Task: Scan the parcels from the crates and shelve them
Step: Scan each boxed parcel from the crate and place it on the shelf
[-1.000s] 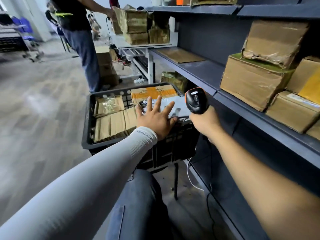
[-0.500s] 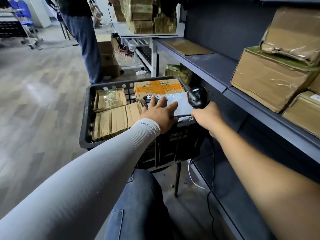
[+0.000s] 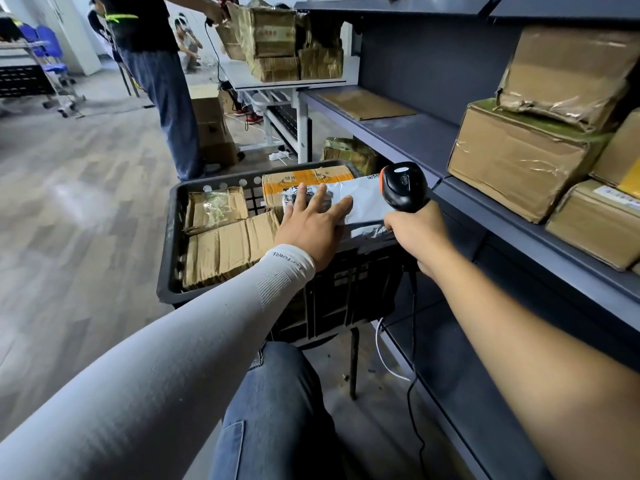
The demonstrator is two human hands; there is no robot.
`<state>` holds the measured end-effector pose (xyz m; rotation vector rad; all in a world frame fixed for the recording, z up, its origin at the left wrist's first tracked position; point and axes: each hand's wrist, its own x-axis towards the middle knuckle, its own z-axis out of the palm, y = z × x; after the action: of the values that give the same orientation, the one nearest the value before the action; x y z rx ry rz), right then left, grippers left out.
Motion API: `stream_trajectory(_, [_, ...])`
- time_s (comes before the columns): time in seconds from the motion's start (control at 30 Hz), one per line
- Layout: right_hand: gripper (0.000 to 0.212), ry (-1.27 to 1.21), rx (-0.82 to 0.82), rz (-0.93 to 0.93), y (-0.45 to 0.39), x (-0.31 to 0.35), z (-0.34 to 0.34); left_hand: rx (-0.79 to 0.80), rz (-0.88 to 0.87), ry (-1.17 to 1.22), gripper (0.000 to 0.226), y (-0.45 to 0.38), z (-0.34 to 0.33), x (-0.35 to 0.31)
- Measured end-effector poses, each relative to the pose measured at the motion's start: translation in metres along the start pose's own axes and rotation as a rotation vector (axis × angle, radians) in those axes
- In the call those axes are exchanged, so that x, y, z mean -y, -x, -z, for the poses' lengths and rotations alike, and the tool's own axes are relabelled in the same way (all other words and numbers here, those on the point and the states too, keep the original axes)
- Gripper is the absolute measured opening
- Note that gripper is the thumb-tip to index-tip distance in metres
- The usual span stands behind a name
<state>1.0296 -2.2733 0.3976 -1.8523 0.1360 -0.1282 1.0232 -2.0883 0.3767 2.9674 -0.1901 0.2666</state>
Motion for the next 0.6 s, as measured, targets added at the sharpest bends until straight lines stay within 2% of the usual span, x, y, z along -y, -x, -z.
stream_trajectory(0.23, [0.034,-0.071,-0.071,0.067,0.015,0.006,0.030,-0.101,-0.077,0.009,0.053,0.004,0.010,-0.026])
stream_trajectory(0.5, [0.010,-0.059,-0.256,0.080,0.050,-0.013,0.092,-0.177,-0.220,-0.029,0.054,0.021,0.009,-0.087])
stream_trajectory(0.6, [0.022,-0.072,-0.281,0.115,0.070,-0.027,0.119,-0.176,-0.234,-0.009,0.057,0.042,0.003,-0.120])
